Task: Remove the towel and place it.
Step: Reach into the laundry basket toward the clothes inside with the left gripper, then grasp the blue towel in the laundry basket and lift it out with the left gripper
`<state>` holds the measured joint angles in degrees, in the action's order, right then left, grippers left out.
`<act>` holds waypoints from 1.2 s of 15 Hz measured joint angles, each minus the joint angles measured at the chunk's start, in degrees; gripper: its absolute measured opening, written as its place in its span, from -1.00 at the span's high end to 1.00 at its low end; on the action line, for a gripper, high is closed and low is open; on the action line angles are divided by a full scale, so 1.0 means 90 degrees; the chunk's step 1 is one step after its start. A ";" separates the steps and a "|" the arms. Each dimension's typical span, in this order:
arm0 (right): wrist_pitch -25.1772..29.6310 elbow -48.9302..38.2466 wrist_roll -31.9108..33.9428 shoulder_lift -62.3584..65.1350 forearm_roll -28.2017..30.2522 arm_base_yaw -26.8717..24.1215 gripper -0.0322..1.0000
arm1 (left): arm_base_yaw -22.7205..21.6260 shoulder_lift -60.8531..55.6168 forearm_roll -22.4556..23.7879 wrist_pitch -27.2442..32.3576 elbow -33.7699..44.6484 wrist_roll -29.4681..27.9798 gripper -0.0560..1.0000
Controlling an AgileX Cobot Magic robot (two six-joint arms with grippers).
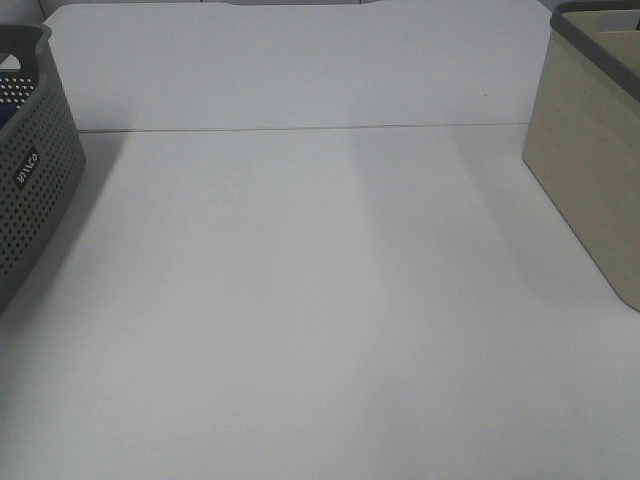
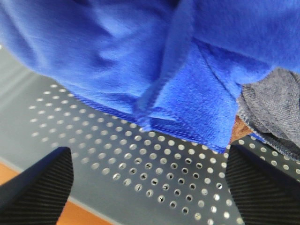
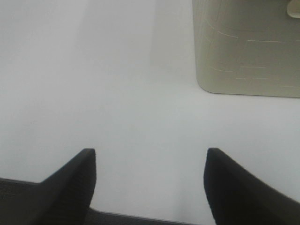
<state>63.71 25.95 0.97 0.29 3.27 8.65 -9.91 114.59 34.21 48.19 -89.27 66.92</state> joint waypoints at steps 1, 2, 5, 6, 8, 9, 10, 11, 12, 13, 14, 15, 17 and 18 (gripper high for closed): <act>0.0000 0.0000 0.0000 0.0000 0.0000 0.0000 -0.34 | -0.0051 0.0095 0.0000 -0.0038 0.0000 0.0089 -0.65; 0.0000 0.0000 0.0000 0.0000 0.0000 0.0000 -0.34 | -0.0064 0.0191 0.0000 -0.0083 0.0000 0.0191 -0.65; 0.0000 0.0000 0.0000 0.0000 0.0000 0.0000 -0.34 | -0.0064 0.0497 0.0006 -0.0643 0.0000 0.0382 -0.64; 0.0000 0.0000 0.0000 0.0000 0.0000 0.0000 -0.34 | -0.0064 0.0528 0.0006 -0.0694 0.0000 0.0388 -0.64; 0.0000 0.0000 0.0000 0.0000 0.0000 0.0000 -0.34 | -0.0064 0.0567 0.0006 -0.0713 0.0000 0.0560 -0.64; 0.0000 0.0000 0.0000 0.0000 0.0000 0.0000 -0.34 | -0.0064 0.0573 0.0006 -0.0713 0.0000 0.0618 -0.64; 0.0000 0.0000 0.0000 0.0000 0.0000 0.0000 -0.34 | -0.0064 0.0573 -0.0013 -0.0700 0.0000 0.0656 -0.63; 0.0000 0.0000 0.0000 0.0000 0.0000 0.0000 -0.34 | -0.0064 0.0573 -0.0076 -0.0688 0.0000 0.0662 -0.59; 0.0000 0.0000 0.0000 0.0000 0.0000 0.0000 -0.34 | -0.0064 0.0573 -0.0159 -0.0668 0.0000 0.0662 -0.52; 0.0000 0.0000 0.0000 0.0000 0.0000 0.0000 -0.34 | -0.0064 0.0573 -0.0197 -0.0662 0.0000 0.0662 -0.48; 0.0000 0.0000 0.0000 0.0000 0.0000 0.0000 -0.34 | -0.0064 0.0573 -0.0299 -0.0630 0.0000 0.0662 -0.41; 0.0000 0.0000 0.0000 0.0000 0.0000 0.0000 -0.34 | -0.0064 0.0573 -0.0414 -0.0598 0.0000 0.0662 -0.38; 0.0000 0.0000 0.0000 0.0000 0.0000 0.0000 -0.34 | -0.0064 0.0573 -0.0618 -0.0567 0.0000 0.0675 -0.37; 0.0000 0.0000 0.0000 0.0000 0.0000 0.0000 -0.34 | -0.0064 0.0573 -0.0656 -0.0547 0.0000 0.0688 -0.36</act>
<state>63.71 25.95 0.97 0.29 3.27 8.65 -10.49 119.75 28.30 43.26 -89.27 73.11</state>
